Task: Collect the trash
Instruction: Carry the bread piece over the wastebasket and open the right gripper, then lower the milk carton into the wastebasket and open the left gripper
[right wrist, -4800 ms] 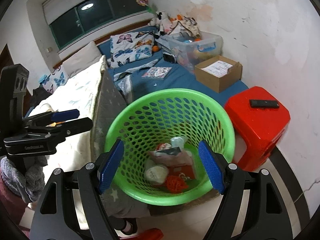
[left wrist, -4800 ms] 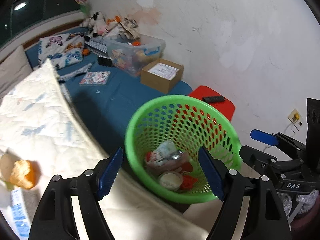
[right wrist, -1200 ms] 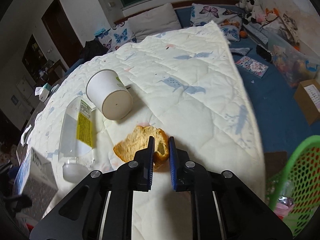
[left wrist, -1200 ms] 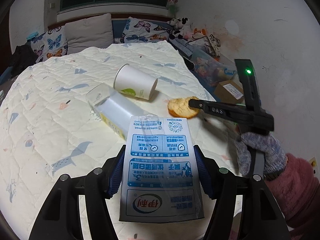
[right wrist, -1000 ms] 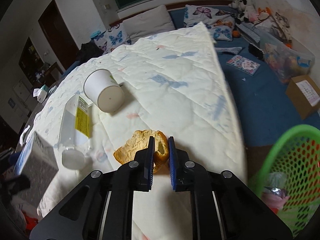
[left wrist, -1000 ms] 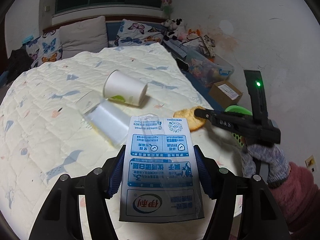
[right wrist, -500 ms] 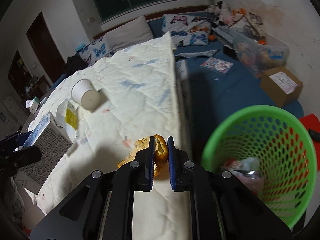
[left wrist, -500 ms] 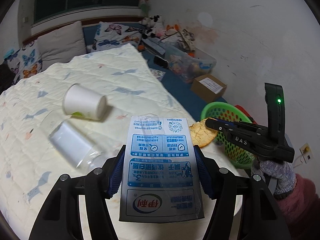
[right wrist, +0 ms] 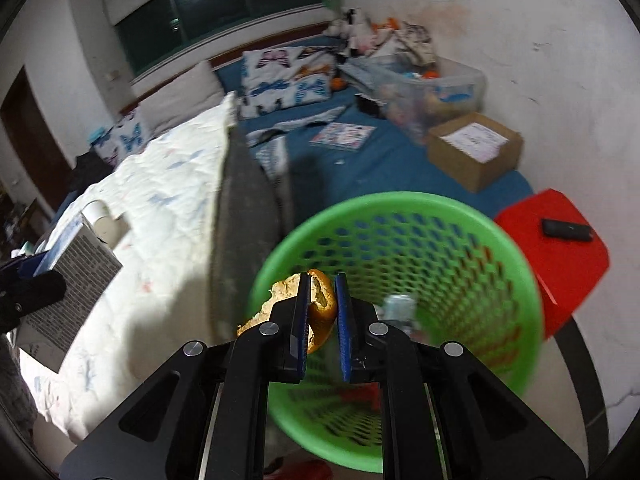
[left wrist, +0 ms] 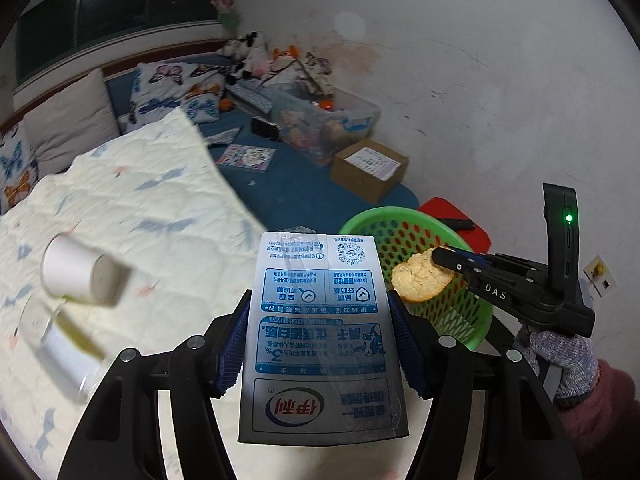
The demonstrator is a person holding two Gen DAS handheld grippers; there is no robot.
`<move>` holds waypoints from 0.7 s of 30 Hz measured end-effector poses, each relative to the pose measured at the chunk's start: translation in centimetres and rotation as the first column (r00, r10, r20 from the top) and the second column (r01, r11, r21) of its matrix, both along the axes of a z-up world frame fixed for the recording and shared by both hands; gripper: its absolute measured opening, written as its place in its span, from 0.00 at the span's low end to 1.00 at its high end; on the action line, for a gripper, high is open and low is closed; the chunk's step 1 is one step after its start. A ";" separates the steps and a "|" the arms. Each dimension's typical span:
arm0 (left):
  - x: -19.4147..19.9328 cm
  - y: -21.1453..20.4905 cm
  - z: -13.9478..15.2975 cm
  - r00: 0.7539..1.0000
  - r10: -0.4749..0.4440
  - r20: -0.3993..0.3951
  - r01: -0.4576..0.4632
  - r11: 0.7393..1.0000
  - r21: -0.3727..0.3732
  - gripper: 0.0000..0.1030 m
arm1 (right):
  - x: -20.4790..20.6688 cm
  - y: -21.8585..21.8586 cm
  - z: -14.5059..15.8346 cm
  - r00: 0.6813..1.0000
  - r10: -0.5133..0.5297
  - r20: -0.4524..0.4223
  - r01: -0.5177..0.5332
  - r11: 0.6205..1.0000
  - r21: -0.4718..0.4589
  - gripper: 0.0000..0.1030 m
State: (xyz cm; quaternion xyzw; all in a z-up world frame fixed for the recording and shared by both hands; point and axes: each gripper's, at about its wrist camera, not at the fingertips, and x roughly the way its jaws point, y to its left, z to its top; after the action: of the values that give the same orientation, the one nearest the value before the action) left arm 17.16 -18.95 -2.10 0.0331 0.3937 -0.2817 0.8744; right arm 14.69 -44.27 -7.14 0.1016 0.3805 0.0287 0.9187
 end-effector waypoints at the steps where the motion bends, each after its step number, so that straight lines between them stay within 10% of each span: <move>1: 0.1 -0.7 0.0 1.000 -0.013 0.003 0.013 1.000 0.001 0.60 | -0.2 -0.8 -0.1 1.000 -0.018 -0.004 0.018 1.000 0.000 0.13; 21: 2.4 -9.0 -1.2 0.990 -0.132 -0.043 0.131 0.991 -0.011 0.61 | -3.3 -5.6 -1.0 0.990 -0.136 -0.023 0.137 0.990 0.029 0.26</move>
State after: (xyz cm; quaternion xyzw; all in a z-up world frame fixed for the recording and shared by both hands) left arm 19.57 -28.00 -3.27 0.0492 0.4087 -0.3410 0.8451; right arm 11.42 -49.84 -8.18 0.1417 0.3818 -0.0297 0.9128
